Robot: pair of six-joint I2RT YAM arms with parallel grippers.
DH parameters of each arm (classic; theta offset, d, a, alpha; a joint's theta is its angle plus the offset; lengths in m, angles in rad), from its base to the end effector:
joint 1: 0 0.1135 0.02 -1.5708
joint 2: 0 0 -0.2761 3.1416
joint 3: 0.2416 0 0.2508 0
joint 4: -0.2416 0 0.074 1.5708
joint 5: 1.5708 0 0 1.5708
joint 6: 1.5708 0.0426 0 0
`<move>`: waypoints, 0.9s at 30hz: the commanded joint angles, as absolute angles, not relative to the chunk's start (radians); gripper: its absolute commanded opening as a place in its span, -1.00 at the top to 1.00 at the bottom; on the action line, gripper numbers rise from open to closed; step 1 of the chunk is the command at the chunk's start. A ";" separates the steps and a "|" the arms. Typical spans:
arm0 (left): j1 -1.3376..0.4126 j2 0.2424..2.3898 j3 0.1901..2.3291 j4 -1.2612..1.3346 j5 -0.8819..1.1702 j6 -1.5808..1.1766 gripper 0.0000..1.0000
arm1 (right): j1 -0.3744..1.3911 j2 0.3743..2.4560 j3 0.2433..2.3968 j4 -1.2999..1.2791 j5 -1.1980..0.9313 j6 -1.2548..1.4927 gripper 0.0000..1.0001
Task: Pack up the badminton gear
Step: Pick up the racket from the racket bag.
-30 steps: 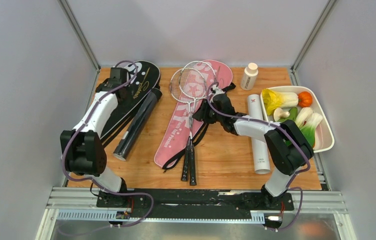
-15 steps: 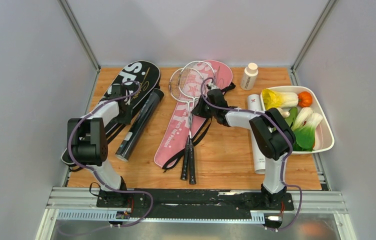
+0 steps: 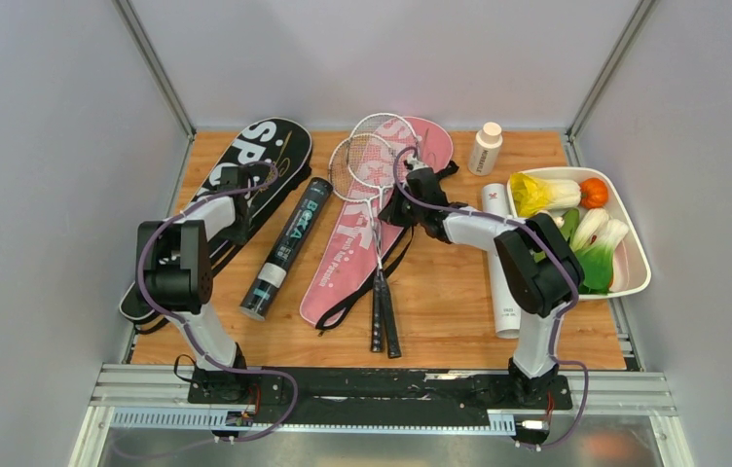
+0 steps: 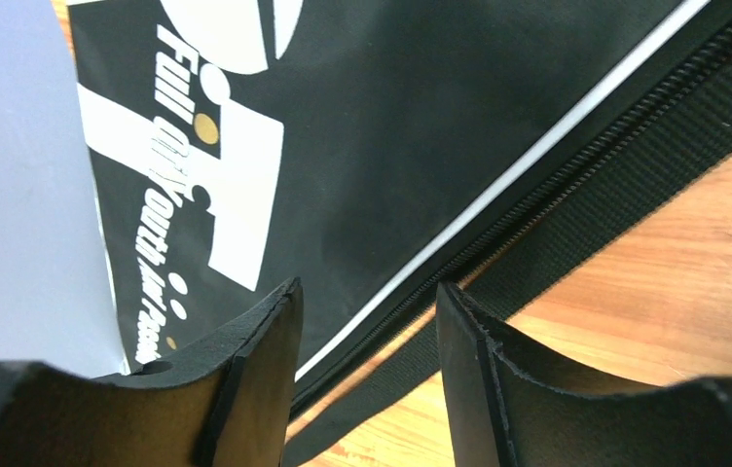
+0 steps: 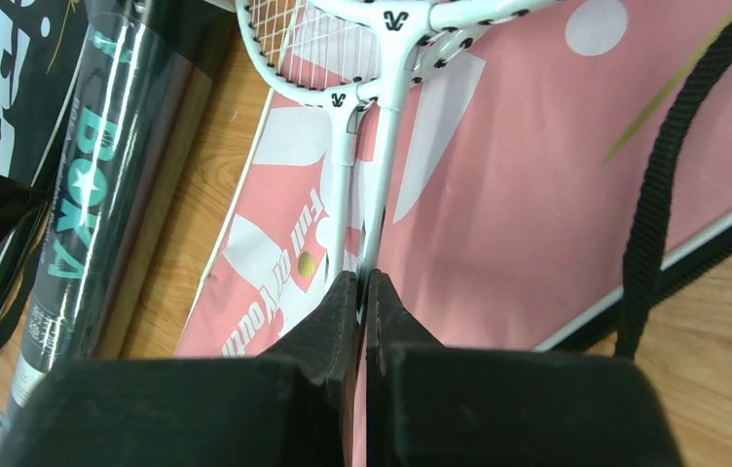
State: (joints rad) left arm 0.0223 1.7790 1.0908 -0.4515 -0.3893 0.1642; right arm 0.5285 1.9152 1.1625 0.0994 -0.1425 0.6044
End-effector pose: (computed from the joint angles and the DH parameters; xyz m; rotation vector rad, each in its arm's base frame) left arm 0.3502 0.0240 0.1723 0.0749 2.6931 0.5832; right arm 0.3633 0.2191 0.1801 0.0063 2.3310 0.7577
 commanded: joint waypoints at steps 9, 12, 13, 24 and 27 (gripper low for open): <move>0.025 1.892 1.121 -0.415 -0.489 0.238 0.22 | 0.526 1.748 1.133 0.097 -0.144 0.539 1.00; 0.025 1.906 1.123 -0.409 -0.500 0.230 0.75 | 0.526 1.733 1.130 0.096 -0.135 0.531 1.00; 0.025 1.905 1.124 -0.412 -0.502 0.228 0.94 | 0.526 1.730 1.129 0.095 -0.132 0.529 1.00; 0.014 1.734 1.224 -0.610 -0.434 0.067 1.00 | 0.543 1.637 1.148 0.024 -0.119 0.515 1.00; 0.014 1.659 1.221 -0.630 -0.372 0.029 1.00 | 0.588 1.622 1.153 0.004 -0.117 0.516 1.00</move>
